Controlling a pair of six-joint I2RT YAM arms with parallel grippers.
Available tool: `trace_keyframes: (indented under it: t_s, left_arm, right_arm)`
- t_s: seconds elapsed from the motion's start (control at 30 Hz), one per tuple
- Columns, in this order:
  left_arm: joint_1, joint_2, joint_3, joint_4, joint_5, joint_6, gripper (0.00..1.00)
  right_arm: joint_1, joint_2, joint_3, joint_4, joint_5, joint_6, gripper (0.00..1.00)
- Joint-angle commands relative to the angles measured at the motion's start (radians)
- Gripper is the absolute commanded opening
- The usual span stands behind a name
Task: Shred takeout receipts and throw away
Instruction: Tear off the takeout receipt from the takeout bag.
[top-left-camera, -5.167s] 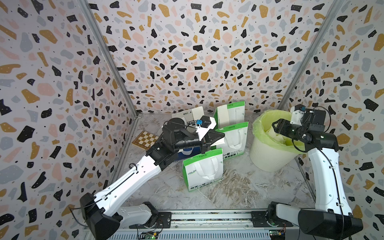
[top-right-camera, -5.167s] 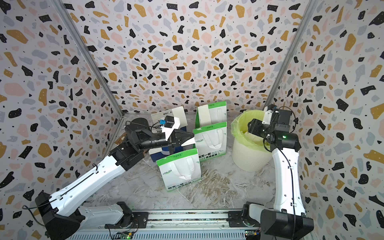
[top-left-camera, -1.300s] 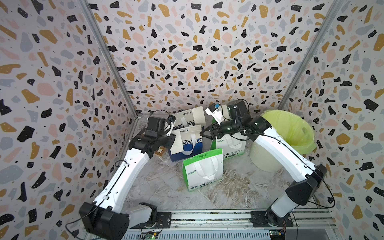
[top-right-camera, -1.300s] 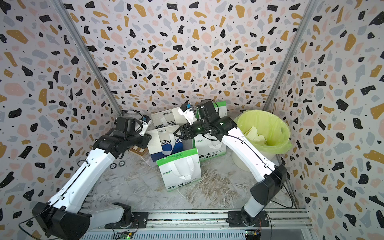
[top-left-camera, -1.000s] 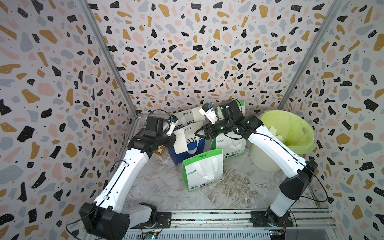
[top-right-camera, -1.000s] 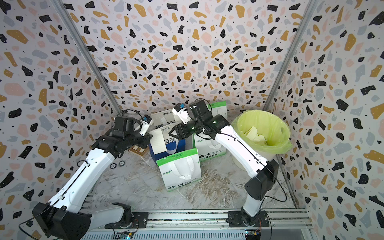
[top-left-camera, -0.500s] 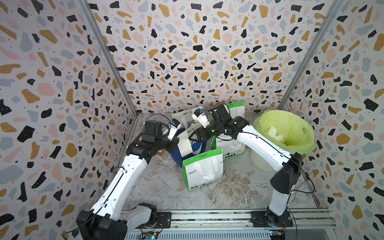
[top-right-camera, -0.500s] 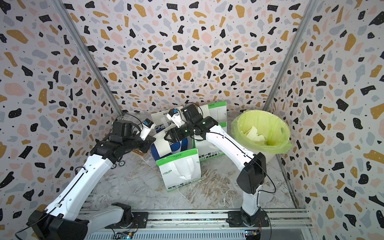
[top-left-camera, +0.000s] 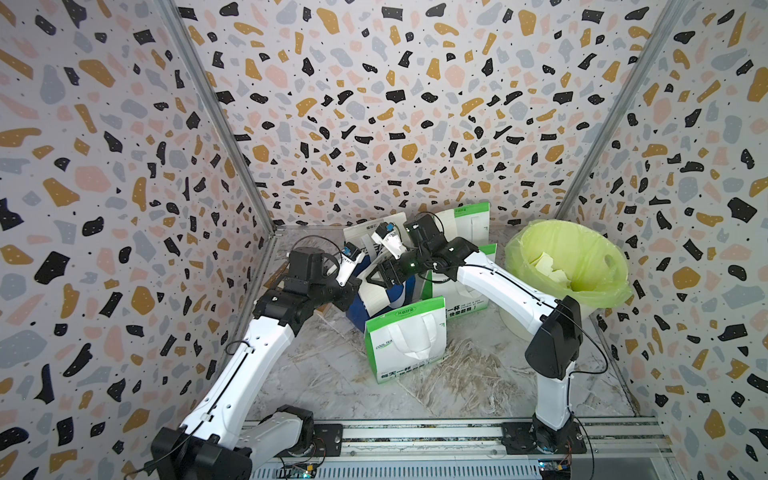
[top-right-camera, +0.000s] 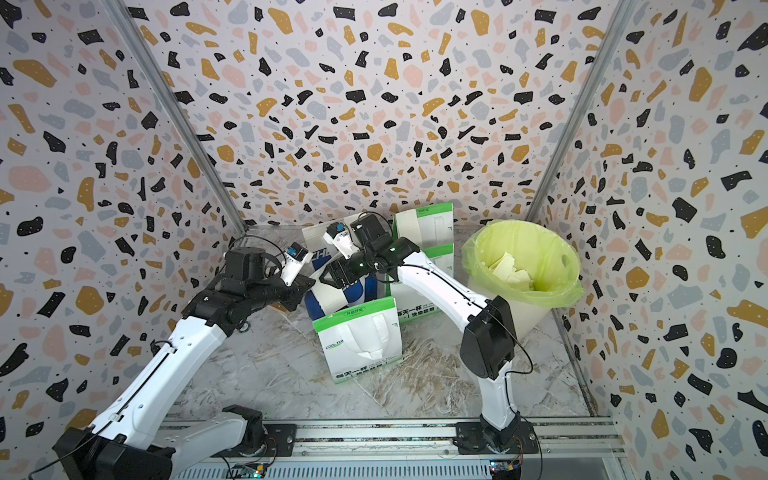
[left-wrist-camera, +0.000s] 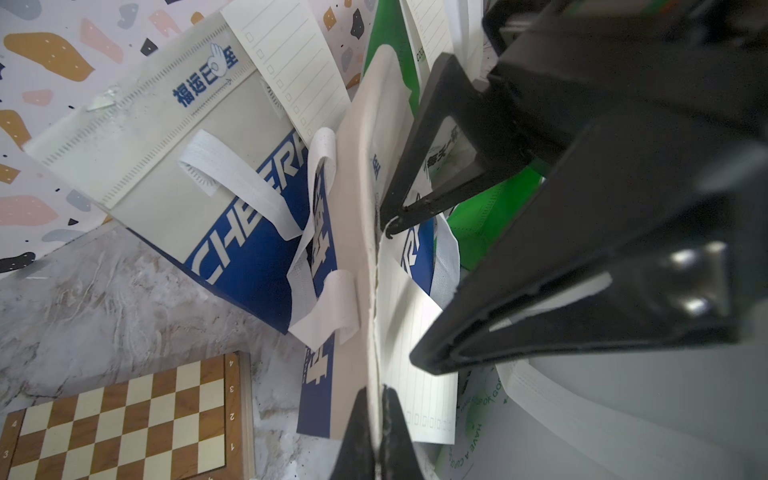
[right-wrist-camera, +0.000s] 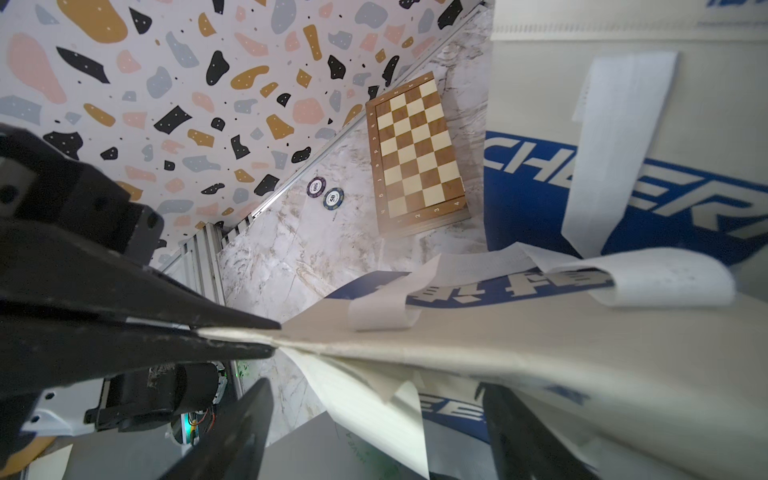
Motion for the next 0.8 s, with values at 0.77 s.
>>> trace_keyframes:
  t_s: [0.77]
  left_arm:
    - [0.003,-0.02,-0.049,0.11,0.046,-0.012,0.0]
  right_arm:
    - [0.059,0.036,0.078,0.002,-0.061,-0.048,0.47]
